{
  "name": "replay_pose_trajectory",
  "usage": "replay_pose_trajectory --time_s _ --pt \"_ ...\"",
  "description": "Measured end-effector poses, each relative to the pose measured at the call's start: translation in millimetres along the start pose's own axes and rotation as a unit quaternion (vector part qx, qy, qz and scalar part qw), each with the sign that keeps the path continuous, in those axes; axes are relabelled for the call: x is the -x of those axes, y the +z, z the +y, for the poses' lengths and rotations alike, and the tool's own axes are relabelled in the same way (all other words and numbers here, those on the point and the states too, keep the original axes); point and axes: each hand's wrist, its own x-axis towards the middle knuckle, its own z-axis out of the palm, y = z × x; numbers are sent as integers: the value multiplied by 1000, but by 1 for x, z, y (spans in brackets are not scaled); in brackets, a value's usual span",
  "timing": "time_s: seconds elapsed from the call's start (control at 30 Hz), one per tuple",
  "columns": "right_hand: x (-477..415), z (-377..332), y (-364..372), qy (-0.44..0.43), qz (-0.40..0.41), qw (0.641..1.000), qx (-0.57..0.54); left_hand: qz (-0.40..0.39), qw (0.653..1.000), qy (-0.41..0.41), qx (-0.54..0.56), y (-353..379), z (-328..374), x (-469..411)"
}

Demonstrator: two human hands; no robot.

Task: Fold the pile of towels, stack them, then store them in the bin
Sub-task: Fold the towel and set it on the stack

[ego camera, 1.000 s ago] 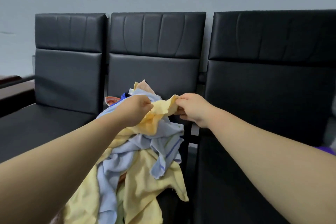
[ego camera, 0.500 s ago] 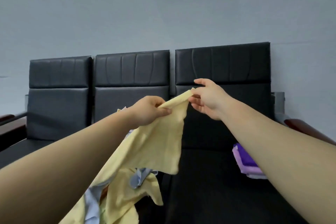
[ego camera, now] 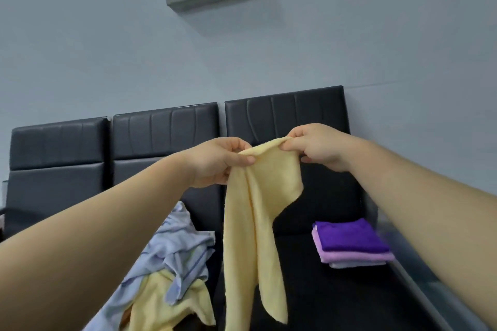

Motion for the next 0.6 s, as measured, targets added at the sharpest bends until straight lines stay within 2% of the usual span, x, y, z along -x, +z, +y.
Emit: replay_pose_trajectory --time_s 0.13,0.23,0.3,0.4,0.5,0.6 --pt "11 -7 -19 13 -81 992 -100 -125 991 -37 -4 15 -2 1" --pt "15 -7 -30 28 -113 982 -148 -151 987 -9 61 24 1 -2" --pt "15 0 -32 43 -155 972 -170 -128 986 17 108 25 3 -5" --pt "13 15 -28 83 -207 961 -160 -42 979 25 196 25 5 -7" --pt "11 27 -19 122 -200 960 -152 34 965 30 259 27 4 -10" --pt "8 37 -8 109 -173 958 -202 102 950 29 295 28 0 -14"
